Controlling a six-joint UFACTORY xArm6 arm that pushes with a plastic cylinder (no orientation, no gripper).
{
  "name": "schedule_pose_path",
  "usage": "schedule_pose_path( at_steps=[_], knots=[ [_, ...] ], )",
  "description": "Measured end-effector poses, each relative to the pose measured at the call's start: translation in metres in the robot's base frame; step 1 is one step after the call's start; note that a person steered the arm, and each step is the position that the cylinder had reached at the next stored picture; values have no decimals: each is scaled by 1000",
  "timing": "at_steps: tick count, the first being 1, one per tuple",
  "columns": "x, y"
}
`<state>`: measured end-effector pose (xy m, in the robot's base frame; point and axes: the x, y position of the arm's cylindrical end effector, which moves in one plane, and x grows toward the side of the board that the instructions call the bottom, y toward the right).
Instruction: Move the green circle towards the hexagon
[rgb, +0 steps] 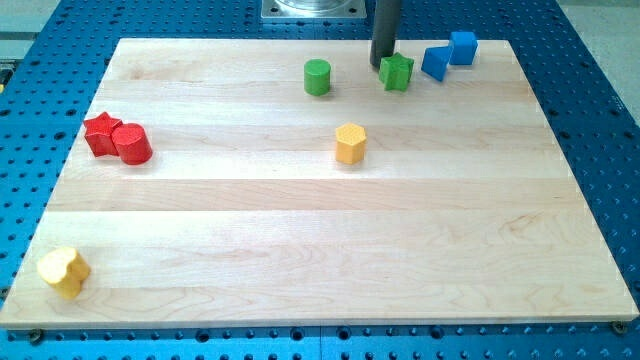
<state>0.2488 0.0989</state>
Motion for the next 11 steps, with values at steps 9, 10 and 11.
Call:
schedule_pose_path(
  at_steps=[9,10,11],
  knots=[
    [27,-155],
    [13,-91],
    [74,-78]
  ],
)
